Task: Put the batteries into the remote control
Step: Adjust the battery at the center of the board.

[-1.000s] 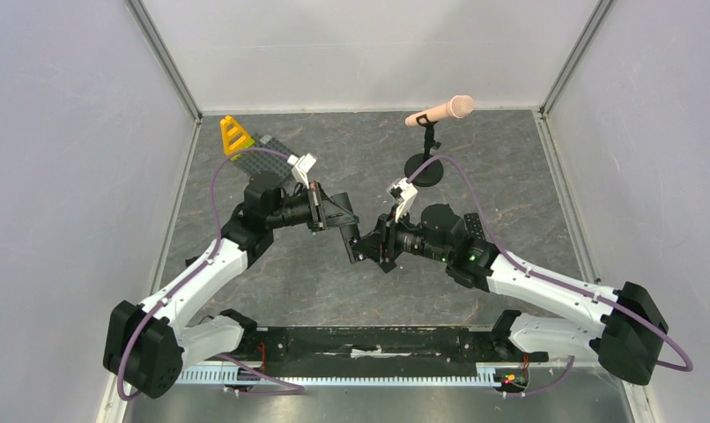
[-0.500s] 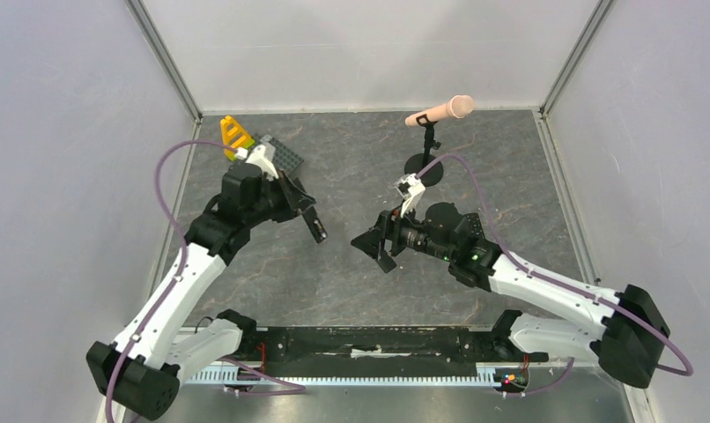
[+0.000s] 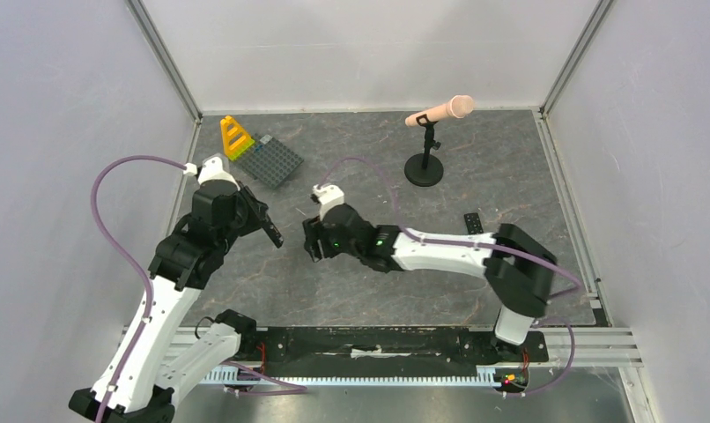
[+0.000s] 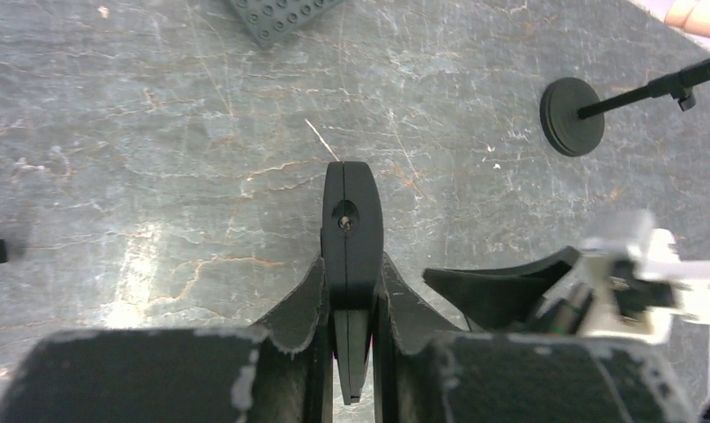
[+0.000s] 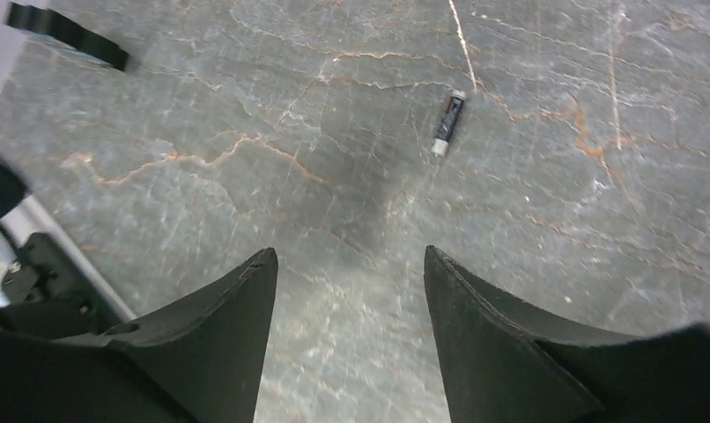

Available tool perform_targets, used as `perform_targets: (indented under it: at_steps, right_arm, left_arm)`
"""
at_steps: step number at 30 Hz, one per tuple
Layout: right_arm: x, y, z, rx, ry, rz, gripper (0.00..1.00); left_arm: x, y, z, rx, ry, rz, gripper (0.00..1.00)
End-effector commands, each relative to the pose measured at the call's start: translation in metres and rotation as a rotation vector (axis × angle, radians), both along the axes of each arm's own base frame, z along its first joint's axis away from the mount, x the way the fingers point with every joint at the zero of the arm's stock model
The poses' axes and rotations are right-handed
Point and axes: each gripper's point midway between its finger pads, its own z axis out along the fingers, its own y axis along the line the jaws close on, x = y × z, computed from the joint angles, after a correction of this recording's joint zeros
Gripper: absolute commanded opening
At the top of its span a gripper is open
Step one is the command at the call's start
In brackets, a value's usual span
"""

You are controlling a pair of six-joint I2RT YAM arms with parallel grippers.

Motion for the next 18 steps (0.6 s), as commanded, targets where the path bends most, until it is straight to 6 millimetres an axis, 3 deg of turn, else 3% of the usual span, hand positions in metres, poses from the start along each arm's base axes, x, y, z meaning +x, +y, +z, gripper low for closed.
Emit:
perform_targets:
  at_steps: [1,8,18]
  right_arm:
    - [0.025,0.009,-0.008,-0.123,-0.087,-0.103,0.62]
    - [0.041,0.031,-0.038,-0.181,-0.111,-0.114,0.53]
    - [0.070,0.038,-0.073,-0.278,-0.134,-0.192,0.44]
  left_arm:
    - [-0.006,0.017,0.018,0.059,-0.042,0.038,0.02]
    - [-0.012,0.014,0.017,0.023,-0.035,0.027,0.02]
    - [-0.014,0.005,0.015,-0.023,-0.024,0.008,0.02]
